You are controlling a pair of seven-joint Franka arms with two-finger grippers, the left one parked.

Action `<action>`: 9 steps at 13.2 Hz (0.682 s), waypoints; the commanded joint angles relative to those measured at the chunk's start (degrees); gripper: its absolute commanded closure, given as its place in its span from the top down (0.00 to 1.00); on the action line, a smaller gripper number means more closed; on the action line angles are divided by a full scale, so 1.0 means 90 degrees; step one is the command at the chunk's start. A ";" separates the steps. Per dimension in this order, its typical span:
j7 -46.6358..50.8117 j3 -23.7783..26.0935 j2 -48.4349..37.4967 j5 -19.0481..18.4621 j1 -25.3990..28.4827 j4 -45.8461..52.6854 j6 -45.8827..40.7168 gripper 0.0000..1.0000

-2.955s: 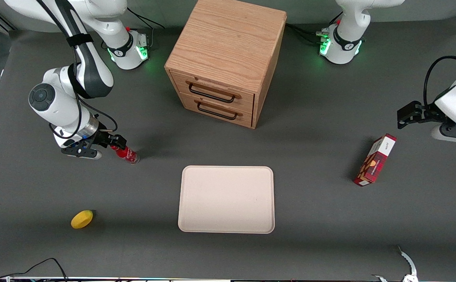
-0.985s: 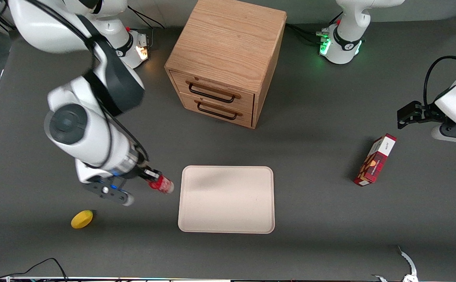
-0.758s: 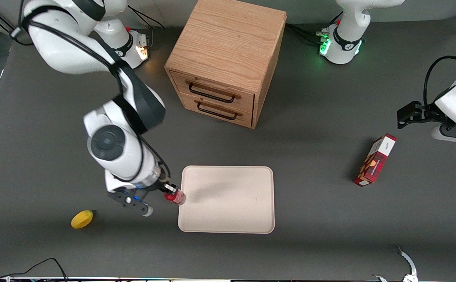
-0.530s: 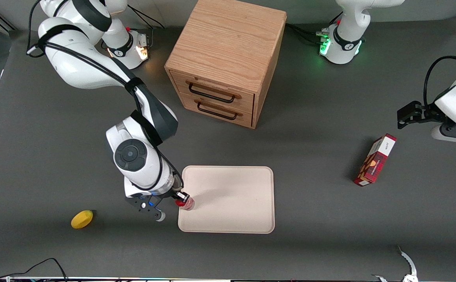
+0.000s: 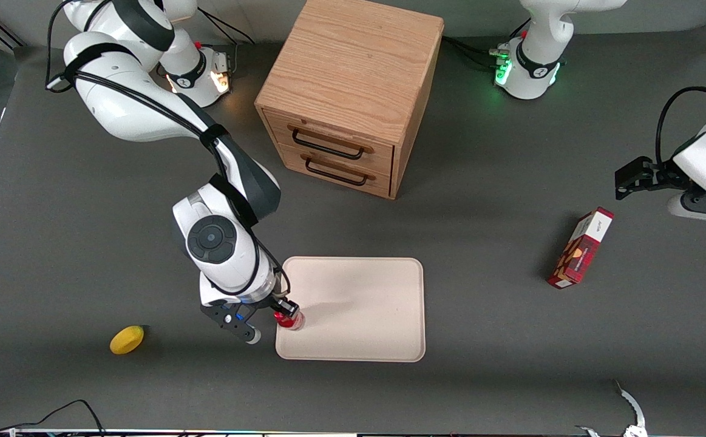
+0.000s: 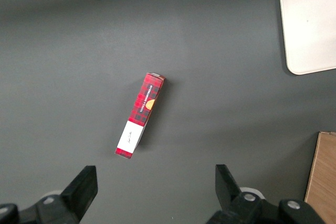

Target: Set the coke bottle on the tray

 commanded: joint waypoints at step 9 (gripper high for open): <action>-0.4280 0.0479 -0.3684 0.1414 -0.1444 -0.0169 -0.4484 1.00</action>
